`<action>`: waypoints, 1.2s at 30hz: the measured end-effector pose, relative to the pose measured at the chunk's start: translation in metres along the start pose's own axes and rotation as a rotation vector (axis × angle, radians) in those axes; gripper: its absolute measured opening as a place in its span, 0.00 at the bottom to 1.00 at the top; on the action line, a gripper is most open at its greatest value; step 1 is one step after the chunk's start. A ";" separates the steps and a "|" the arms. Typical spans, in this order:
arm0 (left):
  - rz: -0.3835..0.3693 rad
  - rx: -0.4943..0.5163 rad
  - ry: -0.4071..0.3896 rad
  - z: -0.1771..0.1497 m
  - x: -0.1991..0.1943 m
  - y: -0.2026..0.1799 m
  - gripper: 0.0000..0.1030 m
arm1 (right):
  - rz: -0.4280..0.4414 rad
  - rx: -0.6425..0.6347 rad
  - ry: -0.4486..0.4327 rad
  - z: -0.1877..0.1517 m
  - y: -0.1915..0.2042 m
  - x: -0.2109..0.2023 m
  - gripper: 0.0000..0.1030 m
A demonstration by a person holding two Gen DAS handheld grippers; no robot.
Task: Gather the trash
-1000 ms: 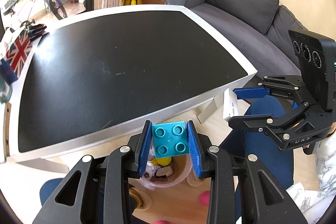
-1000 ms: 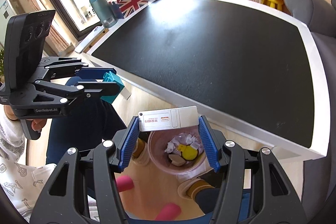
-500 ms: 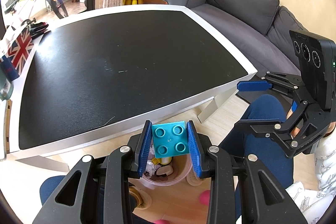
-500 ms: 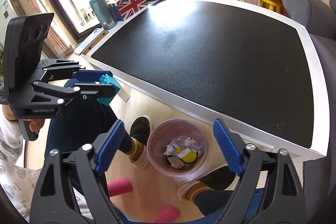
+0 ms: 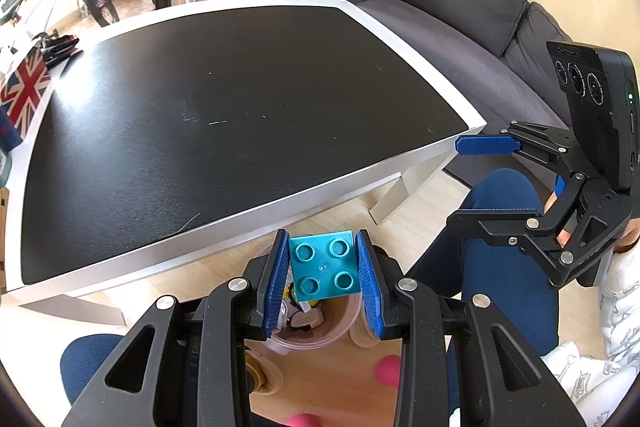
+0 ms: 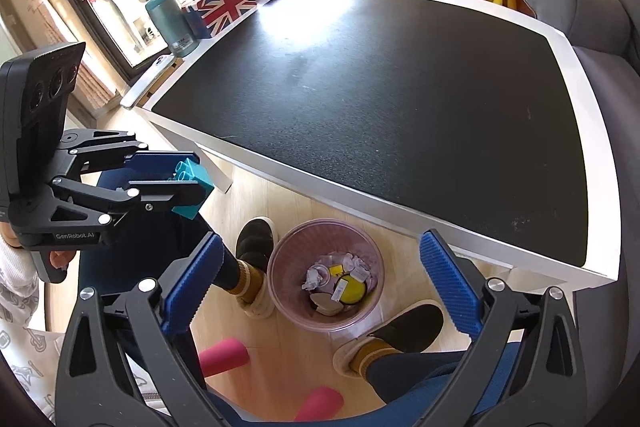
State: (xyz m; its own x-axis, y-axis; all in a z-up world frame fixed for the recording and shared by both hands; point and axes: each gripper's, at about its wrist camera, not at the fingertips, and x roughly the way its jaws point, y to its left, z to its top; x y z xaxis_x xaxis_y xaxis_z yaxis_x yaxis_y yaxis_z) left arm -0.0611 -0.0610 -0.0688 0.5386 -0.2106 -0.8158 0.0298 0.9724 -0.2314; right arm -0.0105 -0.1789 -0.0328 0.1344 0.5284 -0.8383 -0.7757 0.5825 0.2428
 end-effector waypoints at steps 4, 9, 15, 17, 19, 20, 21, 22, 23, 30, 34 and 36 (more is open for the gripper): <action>-0.005 0.004 0.005 0.000 0.001 -0.001 0.32 | -0.005 0.007 0.004 0.000 -0.002 0.001 0.94; -0.003 0.014 0.014 0.000 0.005 -0.005 0.32 | -0.004 0.016 -0.001 0.001 -0.005 -0.001 0.94; -0.008 0.024 0.018 0.001 0.005 -0.007 0.32 | -0.004 0.027 -0.009 0.000 -0.010 -0.005 0.94; -0.009 0.029 0.018 0.002 0.006 -0.009 0.32 | -0.006 0.030 -0.013 0.001 -0.012 -0.007 0.94; -0.010 0.034 0.018 0.003 0.006 -0.010 0.33 | -0.007 0.034 -0.021 0.002 -0.014 -0.010 0.94; -0.011 0.037 0.019 0.004 0.006 -0.011 0.33 | -0.006 0.036 -0.023 0.003 -0.015 -0.011 0.94; -0.013 0.038 0.017 0.004 0.006 -0.011 0.34 | -0.005 0.037 -0.024 0.003 -0.016 -0.011 0.94; -0.015 0.042 0.018 0.004 0.006 -0.012 0.43 | -0.005 0.038 -0.026 0.003 -0.016 -0.012 0.94; -0.012 0.045 0.016 0.004 0.007 -0.012 0.61 | -0.006 0.040 -0.027 0.003 -0.017 -0.012 0.94; 0.024 0.008 -0.009 0.005 0.007 -0.005 0.93 | -0.005 0.050 -0.023 0.003 -0.021 -0.009 0.94; 0.031 -0.009 -0.005 0.005 0.008 -0.002 0.93 | -0.004 0.053 -0.021 0.002 -0.021 -0.008 0.94; 0.032 -0.009 -0.006 0.005 0.009 -0.002 0.93 | -0.004 0.053 -0.019 0.003 -0.021 -0.007 0.94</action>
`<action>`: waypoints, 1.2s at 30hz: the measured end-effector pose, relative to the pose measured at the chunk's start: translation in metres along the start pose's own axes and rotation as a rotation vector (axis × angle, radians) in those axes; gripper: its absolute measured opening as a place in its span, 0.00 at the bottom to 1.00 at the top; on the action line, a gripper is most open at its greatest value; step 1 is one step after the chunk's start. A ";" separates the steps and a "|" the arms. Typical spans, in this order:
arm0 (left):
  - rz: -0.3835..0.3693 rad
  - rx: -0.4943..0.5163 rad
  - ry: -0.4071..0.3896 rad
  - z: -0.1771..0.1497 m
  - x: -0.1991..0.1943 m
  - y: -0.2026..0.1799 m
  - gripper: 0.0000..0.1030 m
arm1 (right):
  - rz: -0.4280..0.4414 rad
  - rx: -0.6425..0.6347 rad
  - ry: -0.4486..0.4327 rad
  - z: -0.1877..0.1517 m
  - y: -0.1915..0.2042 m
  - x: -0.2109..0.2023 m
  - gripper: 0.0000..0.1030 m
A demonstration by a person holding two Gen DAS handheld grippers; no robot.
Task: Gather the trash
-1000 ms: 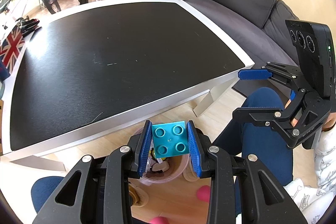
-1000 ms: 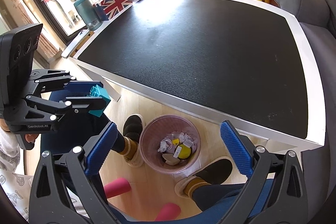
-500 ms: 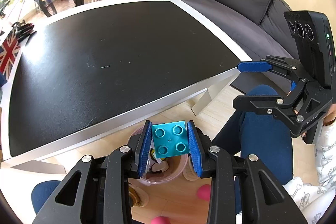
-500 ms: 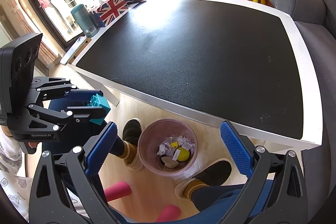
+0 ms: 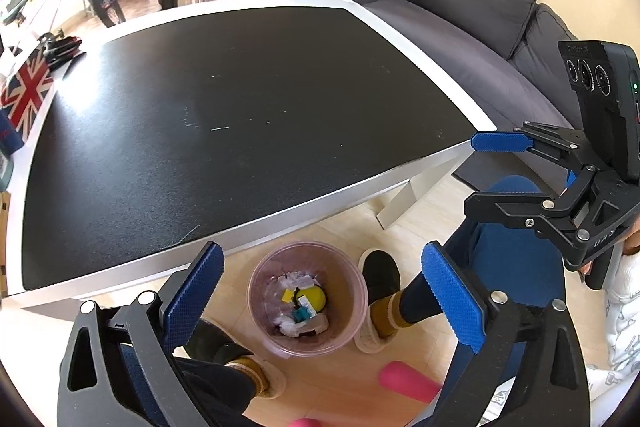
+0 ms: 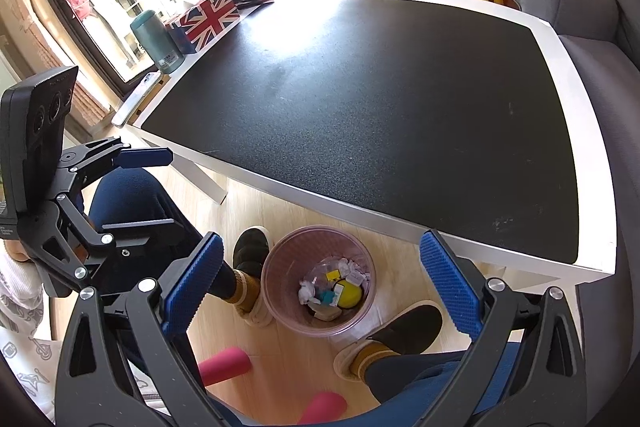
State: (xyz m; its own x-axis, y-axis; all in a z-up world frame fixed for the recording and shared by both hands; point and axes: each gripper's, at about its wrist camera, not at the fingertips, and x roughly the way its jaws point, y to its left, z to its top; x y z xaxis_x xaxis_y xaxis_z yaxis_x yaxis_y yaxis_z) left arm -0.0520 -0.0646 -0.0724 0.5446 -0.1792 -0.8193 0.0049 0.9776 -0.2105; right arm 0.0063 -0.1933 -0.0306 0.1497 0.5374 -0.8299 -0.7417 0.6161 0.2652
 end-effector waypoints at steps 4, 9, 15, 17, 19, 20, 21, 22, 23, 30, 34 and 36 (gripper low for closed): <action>-0.002 -0.009 -0.003 -0.001 -0.002 0.002 0.93 | -0.001 -0.001 0.001 0.001 0.000 0.001 0.94; 0.011 -0.020 -0.017 0.003 -0.006 0.005 0.93 | -0.007 -0.003 -0.010 0.004 0.001 -0.003 0.94; 0.036 -0.039 -0.052 0.015 -0.016 0.015 0.93 | -0.023 0.001 -0.038 0.015 -0.002 -0.010 0.94; 0.047 -0.049 -0.070 0.021 -0.022 0.020 0.93 | -0.030 -0.001 -0.049 0.021 -0.003 -0.013 0.94; 0.055 -0.054 -0.084 0.024 -0.026 0.022 0.93 | -0.037 -0.004 -0.060 0.028 -0.003 -0.015 0.94; 0.061 -0.055 -0.095 0.028 -0.029 0.024 0.93 | -0.042 -0.006 -0.069 0.032 -0.004 -0.017 0.94; 0.069 -0.053 -0.105 0.031 -0.032 0.025 0.93 | -0.046 -0.007 -0.076 0.035 -0.004 -0.018 0.94; 0.075 -0.052 -0.111 0.033 -0.033 0.027 0.93 | -0.050 -0.008 -0.081 0.039 -0.005 -0.020 0.95; 0.080 -0.052 -0.118 0.036 -0.037 0.028 0.93 | -0.057 -0.009 -0.089 0.043 -0.005 -0.022 0.95; 0.117 -0.048 -0.174 0.057 -0.056 0.036 0.93 | -0.097 -0.025 -0.140 0.070 -0.007 -0.037 0.96; 0.131 -0.045 -0.199 0.069 -0.063 0.040 0.93 | -0.107 -0.037 -0.164 0.081 -0.007 -0.043 0.96; 0.143 -0.039 -0.207 0.074 -0.065 0.041 0.93 | -0.110 -0.045 -0.173 0.086 -0.006 -0.045 0.96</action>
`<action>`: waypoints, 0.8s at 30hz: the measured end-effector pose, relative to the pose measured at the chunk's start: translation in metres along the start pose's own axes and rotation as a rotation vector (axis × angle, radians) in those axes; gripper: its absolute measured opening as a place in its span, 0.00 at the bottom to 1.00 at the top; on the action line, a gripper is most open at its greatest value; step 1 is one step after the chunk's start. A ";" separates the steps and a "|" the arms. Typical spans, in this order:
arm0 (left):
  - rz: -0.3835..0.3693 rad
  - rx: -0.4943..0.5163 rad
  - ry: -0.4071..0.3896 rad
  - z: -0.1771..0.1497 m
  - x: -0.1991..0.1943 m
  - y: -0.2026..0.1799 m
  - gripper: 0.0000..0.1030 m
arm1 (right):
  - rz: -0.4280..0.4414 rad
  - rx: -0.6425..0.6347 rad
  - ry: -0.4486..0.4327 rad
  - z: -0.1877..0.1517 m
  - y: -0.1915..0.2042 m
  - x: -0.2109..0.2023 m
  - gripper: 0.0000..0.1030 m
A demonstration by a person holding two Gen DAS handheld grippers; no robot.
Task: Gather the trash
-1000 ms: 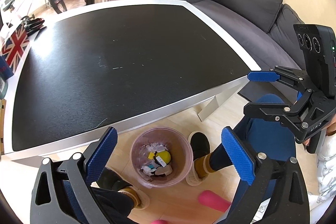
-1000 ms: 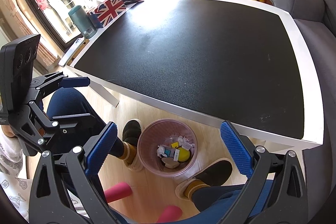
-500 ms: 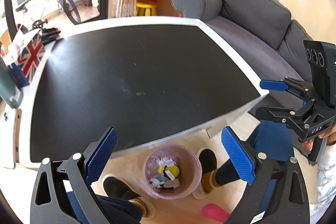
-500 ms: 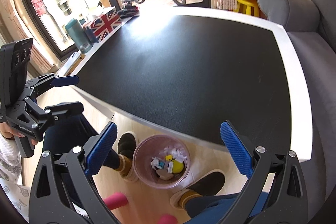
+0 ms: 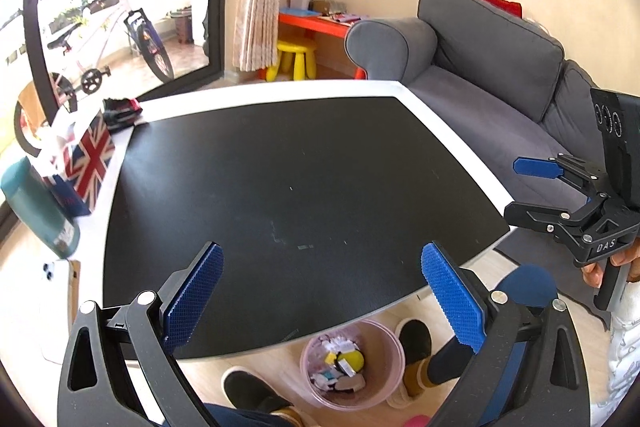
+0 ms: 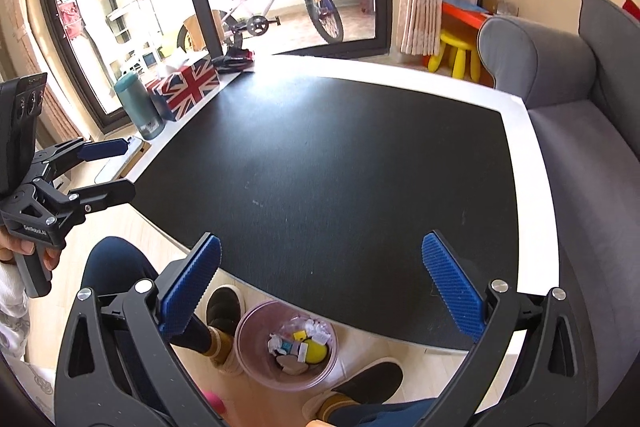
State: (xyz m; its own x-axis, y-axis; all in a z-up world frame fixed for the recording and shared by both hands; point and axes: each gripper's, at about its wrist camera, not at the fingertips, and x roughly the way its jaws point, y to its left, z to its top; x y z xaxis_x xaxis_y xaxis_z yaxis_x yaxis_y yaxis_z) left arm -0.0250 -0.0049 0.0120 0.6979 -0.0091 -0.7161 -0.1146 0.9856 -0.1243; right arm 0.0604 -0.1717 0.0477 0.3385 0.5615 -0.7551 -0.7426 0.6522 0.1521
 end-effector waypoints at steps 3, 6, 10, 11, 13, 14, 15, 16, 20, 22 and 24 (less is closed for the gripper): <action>0.016 0.008 -0.006 0.006 0.000 0.001 0.93 | -0.001 -0.005 -0.007 0.005 0.000 -0.002 0.96; 0.040 0.016 -0.015 0.010 0.000 0.001 0.94 | -0.003 -0.009 -0.012 0.008 0.000 -0.003 0.96; 0.042 0.015 -0.020 0.016 0.001 0.002 0.94 | -0.006 -0.009 -0.021 0.012 -0.001 -0.006 0.96; 0.046 0.014 -0.018 0.016 0.001 0.003 0.94 | -0.007 -0.009 -0.024 0.013 -0.001 -0.007 0.96; 0.048 0.010 -0.016 0.018 0.002 0.005 0.94 | -0.008 -0.009 -0.029 0.016 -0.002 -0.007 0.96; 0.047 0.005 -0.016 0.019 0.002 0.006 0.94 | -0.009 -0.009 -0.031 0.017 -0.002 -0.007 0.96; 0.048 -0.002 -0.016 0.020 0.002 0.007 0.94 | -0.009 -0.009 -0.033 0.018 -0.003 -0.007 0.96; 0.049 -0.008 -0.019 0.020 0.002 0.008 0.94 | -0.009 -0.009 -0.035 0.019 -0.004 -0.008 0.96; 0.014 -0.021 -0.021 0.023 0.003 0.011 0.94 | -0.009 -0.008 -0.037 0.021 -0.005 -0.007 0.96; 0.009 -0.015 -0.025 0.024 0.004 0.010 0.94 | -0.009 -0.008 -0.036 0.021 -0.005 -0.007 0.96; 0.009 -0.012 -0.025 0.025 0.004 0.009 0.94 | -0.008 -0.008 -0.036 0.022 -0.005 -0.007 0.96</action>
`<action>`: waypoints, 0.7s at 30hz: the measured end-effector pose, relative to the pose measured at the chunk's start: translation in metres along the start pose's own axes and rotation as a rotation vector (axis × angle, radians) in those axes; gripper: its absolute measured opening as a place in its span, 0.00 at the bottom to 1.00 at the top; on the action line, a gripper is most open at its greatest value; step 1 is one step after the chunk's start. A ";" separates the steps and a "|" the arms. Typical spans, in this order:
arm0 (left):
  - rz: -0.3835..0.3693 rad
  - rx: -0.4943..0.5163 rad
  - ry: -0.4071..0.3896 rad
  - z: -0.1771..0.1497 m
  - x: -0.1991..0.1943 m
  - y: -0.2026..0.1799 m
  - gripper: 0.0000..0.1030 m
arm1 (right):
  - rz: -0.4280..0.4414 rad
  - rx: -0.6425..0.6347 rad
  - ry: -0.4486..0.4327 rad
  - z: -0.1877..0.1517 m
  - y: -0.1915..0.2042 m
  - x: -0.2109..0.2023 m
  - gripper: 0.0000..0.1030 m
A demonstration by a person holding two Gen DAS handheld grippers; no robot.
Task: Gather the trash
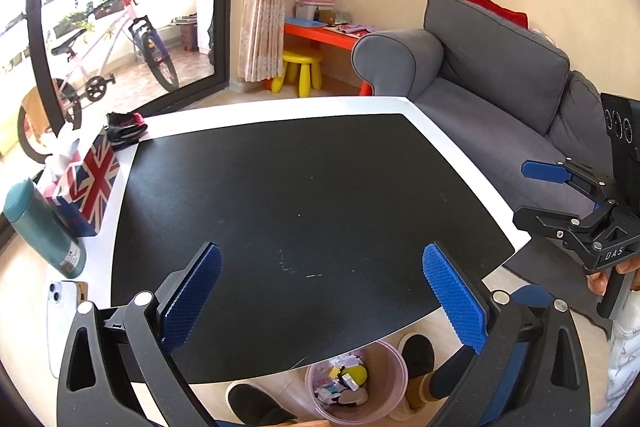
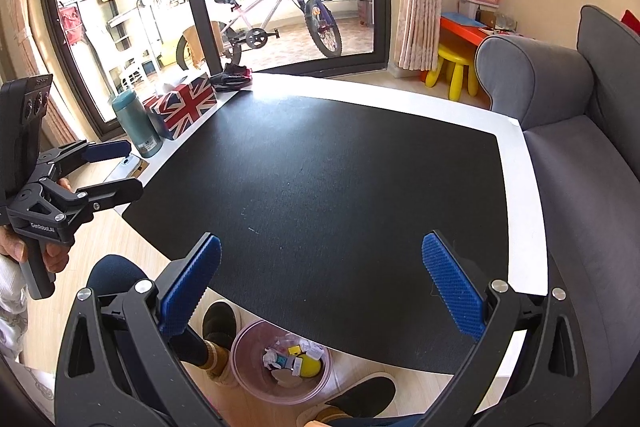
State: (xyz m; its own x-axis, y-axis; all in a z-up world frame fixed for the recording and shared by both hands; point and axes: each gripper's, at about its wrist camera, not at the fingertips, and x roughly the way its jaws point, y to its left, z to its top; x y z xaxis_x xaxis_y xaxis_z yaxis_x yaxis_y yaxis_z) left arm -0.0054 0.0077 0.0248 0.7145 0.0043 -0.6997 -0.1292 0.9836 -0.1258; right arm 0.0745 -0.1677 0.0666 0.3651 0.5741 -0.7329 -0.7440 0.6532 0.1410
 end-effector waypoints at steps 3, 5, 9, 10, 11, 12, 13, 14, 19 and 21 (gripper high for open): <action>-0.007 0.006 -0.005 0.000 0.000 -0.003 0.94 | 0.000 0.001 -0.002 0.000 0.000 0.000 0.96; 0.004 0.015 -0.004 0.001 0.002 -0.004 0.94 | 0.000 0.001 -0.003 0.001 0.000 0.000 0.96; 0.008 0.022 -0.003 0.003 0.004 -0.005 0.94 | 0.000 0.001 -0.007 0.007 -0.001 0.001 0.96; 0.006 0.023 -0.005 0.003 0.003 -0.006 0.94 | 0.000 0.000 -0.008 0.008 -0.001 0.002 0.96; 0.005 0.025 -0.007 0.003 0.003 -0.006 0.94 | -0.001 0.000 -0.010 0.010 -0.001 0.002 0.96; 0.005 0.025 -0.009 0.004 0.003 -0.006 0.94 | -0.002 0.000 -0.011 0.010 -0.001 0.002 0.96; 0.004 0.025 -0.009 0.005 0.003 -0.006 0.94 | -0.002 0.001 -0.013 0.012 -0.002 0.002 0.96; 0.002 0.025 -0.009 0.006 0.003 -0.006 0.94 | -0.002 0.002 -0.014 0.013 -0.002 0.002 0.96; 0.005 0.022 -0.010 0.010 0.002 -0.003 0.94 | -0.001 0.001 -0.022 0.016 -0.002 0.002 0.96; 0.012 0.020 -0.010 0.009 0.001 -0.002 0.94 | 0.000 0.001 -0.022 0.017 -0.001 0.002 0.96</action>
State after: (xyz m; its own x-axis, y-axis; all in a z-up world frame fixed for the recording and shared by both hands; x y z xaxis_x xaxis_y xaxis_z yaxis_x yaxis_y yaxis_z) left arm 0.0023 0.0071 0.0308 0.7198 0.0175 -0.6940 -0.1235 0.9870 -0.1032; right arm 0.0856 -0.1587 0.0759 0.3773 0.5852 -0.7178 -0.7438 0.6533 0.1416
